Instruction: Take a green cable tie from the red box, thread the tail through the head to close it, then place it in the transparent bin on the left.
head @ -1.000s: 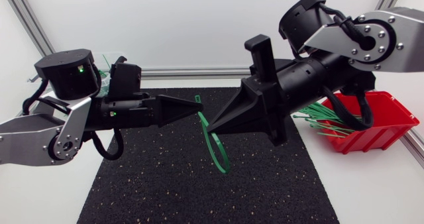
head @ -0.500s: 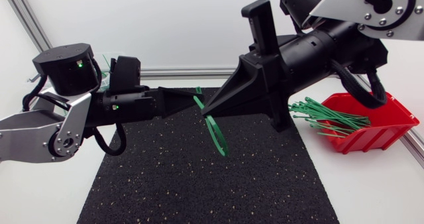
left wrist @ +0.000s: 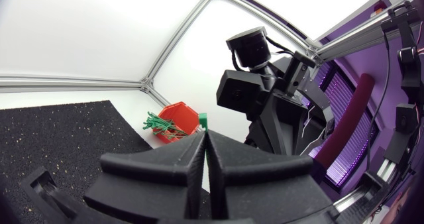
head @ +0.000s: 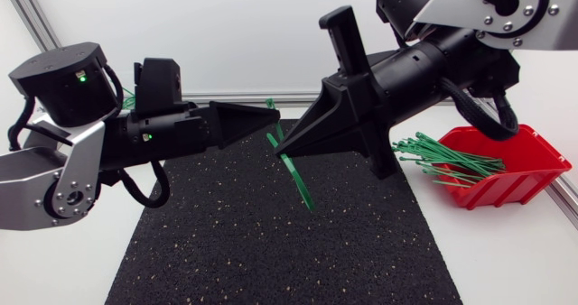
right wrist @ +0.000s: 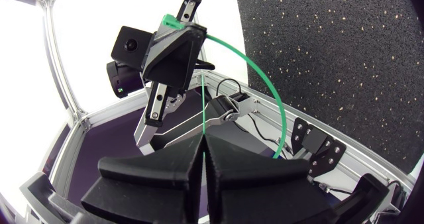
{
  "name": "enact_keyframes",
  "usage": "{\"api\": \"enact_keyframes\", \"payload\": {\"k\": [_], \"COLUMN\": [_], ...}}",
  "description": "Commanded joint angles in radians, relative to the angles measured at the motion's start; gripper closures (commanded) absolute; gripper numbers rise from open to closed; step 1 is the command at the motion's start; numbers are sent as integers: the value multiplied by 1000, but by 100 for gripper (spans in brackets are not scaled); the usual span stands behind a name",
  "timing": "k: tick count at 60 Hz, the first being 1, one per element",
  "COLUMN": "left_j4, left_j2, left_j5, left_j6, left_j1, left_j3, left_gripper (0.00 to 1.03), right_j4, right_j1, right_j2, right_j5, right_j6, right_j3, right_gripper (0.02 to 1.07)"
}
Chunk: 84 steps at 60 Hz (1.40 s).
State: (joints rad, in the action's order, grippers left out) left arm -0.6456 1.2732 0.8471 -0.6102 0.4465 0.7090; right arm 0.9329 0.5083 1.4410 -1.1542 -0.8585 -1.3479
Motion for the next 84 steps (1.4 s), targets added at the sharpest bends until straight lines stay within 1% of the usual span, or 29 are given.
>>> {"api": "enact_keyframes", "payload": {"k": [1,19,41,51,63,84], "left_j4": [-12,-19,-20,-23,-39,-46], "left_j2": [-12,25,8,9,23,26], "left_j5": [-8,-8,-6,-6,-8,-8], "left_j6": [-34,-31,-34,-30,-26,-13], "left_j1": [-2,-2,11,41,66,66], "left_j3": [-9,-57,-74,-77,-68,-65], "left_gripper": [100,100,100,100,100,100], "right_j4": [6,-8,-11,-31,-45,-45], "right_j1": [-8,-22,-59,-76,-67,-53], "right_j2": [-21,-5,-28,-27,-22,-33], "right_j5": [5,5,7,8,8,7], "right_j6": [-47,-51,-59,-65,-65,-66], "right_j3": [-30,-22,4,53,61,56], "right_gripper": [101,101,101,101,101,101]}}
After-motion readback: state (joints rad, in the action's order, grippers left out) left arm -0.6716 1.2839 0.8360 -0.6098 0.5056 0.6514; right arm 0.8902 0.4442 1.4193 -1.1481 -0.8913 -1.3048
